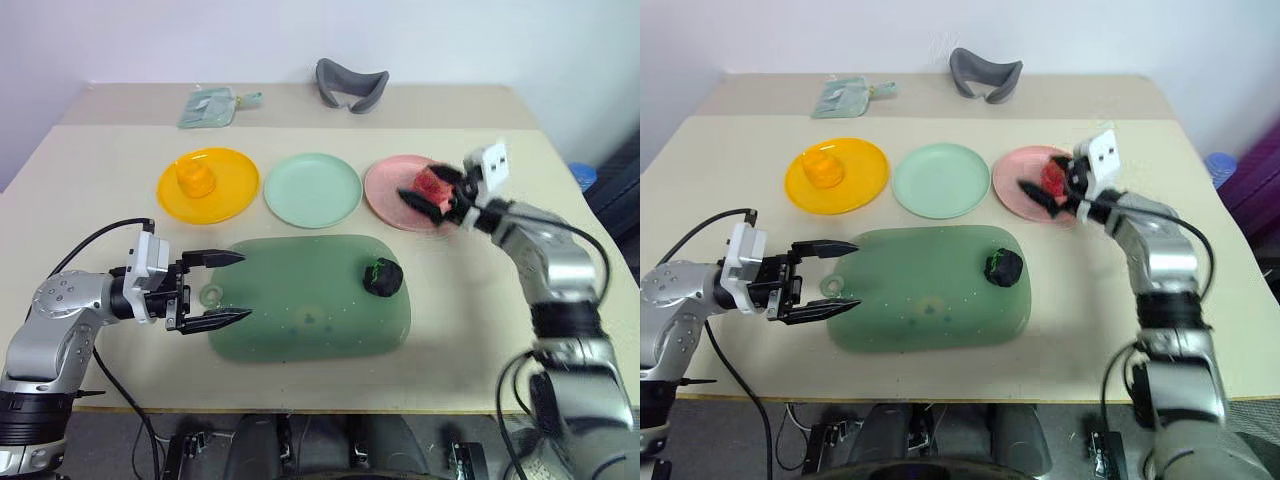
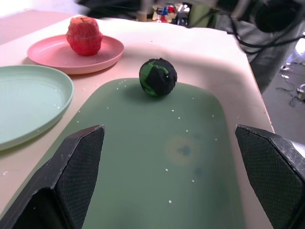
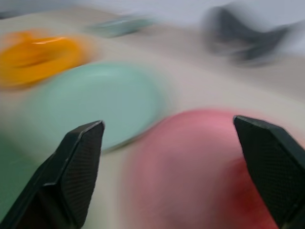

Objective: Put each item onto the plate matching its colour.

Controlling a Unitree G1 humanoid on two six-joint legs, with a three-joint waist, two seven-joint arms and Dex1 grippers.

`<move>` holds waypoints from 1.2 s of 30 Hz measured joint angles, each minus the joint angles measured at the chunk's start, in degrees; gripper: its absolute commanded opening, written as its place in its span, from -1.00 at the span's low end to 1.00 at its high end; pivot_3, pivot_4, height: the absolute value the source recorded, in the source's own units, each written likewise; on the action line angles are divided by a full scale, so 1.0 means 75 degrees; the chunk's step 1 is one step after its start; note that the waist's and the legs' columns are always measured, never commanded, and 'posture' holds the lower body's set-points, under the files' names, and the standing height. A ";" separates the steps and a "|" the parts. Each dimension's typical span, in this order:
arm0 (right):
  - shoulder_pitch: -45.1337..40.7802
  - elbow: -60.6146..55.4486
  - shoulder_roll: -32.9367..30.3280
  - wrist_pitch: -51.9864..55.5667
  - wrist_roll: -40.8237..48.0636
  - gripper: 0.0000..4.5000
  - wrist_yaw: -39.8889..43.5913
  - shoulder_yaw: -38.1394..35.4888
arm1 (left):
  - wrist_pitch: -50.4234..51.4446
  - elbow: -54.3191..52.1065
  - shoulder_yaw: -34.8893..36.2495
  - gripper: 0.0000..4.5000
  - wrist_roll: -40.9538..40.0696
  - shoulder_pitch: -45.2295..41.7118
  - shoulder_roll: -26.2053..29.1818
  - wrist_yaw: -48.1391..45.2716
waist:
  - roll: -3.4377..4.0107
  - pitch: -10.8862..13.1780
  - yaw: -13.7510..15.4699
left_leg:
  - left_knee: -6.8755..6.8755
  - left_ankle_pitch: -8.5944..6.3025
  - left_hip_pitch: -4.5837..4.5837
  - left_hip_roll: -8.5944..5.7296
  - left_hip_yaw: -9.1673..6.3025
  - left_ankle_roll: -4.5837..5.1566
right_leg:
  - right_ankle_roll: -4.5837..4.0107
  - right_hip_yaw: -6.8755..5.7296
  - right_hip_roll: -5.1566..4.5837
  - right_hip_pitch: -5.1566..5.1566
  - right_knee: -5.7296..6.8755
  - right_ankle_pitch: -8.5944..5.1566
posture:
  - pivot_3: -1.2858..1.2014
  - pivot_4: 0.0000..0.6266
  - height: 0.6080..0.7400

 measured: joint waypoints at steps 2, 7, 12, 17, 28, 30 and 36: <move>0.0573 -0.0835 -0.0184 0.0562 0.0357 0.95 0.0309 0.0053 | 0.0011 -0.0004 -0.0017 1.00 -0.0007 -0.0049 -0.0004 -0.0046 | 0.0000 0.0000 -0.0013 | 0.0005 0.0000 0.0004 0.0000 0.0000 0.0000 | 0.0000 0.0001 0.0000 0.0001 0.0007 0.0001 | 0.03 -0.52 1.00; 0.1314 -0.1671 -0.0407 0.1178 0.0701 0.95 0.0611 0.0178 | 0.0092 0.0089 -0.0067 1.00 -0.0006 -0.0360 -0.0012 -0.0235 | -0.0002 -0.0002 -0.0051 | 0.0006 0.0001 0.0006 -0.0001 0.0001 -0.0001 | -0.0001 0.0002 0.0002 0.0001 0.0013 0.0000 | 0.03 -0.52 1.00; 0.1579 -0.1683 -0.0408 0.1189 0.0666 0.95 0.0787 0.0484 | 0.0100 0.0260 -0.0090 1.00 0.0000 -0.0442 -0.0016 -0.0342 | -0.0002 -0.0002 -0.0045 | 0.0006 0.0001 0.0006 -0.0002 0.0004 0.0000 | -0.0001 0.0001 0.0002 0.0001 0.0012 0.0001 | 0.03 -0.52 1.00; 0.1570 -0.1206 -0.0338 0.0959 0.0257 0.85 0.0896 0.0981 | 0.0100 0.0295 -0.0218 1.00 0.0004 -0.0519 -0.0020 -0.0454 | -0.0003 -0.0002 -0.0024 | 0.0008 0.0001 0.0006 -0.0003 0.0005 0.0000 | -0.0001 0.0001 0.0001 0.0001 0.0012 0.0000 | 0.03 -0.52 1.00; 0.0844 -0.1077 0.0824 0.0559 -0.0085 -0.20 0.0149 0.1242 | 0.0101 0.0284 -0.0216 1.00 0.0004 -0.0486 -0.0021 -0.0379 | -0.0003 -0.0002 -0.0054 | 0.0008 0.0001 0.0006 -0.0002 0.0004 -0.0001 | -0.0001 0.0001 0.0003 0.0000 0.0014 0.0000 | 0.03 -0.52 1.00; 0.0549 -0.1002 0.1161 0.0266 -0.0285 -0.20 -0.0221 0.1240 | 0.0099 0.0267 -0.0204 1.00 0.0004 -0.0406 -0.0022 -0.0288 | -0.0003 -0.0002 -0.0060 | 0.0008 0.0001 0.0005 -0.0002 0.0005 -0.0001 | -0.0001 0.0001 0.0002 0.0000 0.0013 0.0000 | 0.03 -0.52 1.00; -0.0778 0.0915 0.2590 -0.1220 -0.1402 -0.20 -0.1736 0.1355 | 0.0099 0.0194 -0.0177 1.00 0.0010 -0.0319 -0.0316 0.0262 | -0.0004 -0.0002 -0.0086 | 0.0010 0.0001 0.0006 -0.0003 0.0005 -0.0001 | -0.0001 0.0000 0.0001 0.0000 0.0019 0.0000 | 0.03 -0.52 1.00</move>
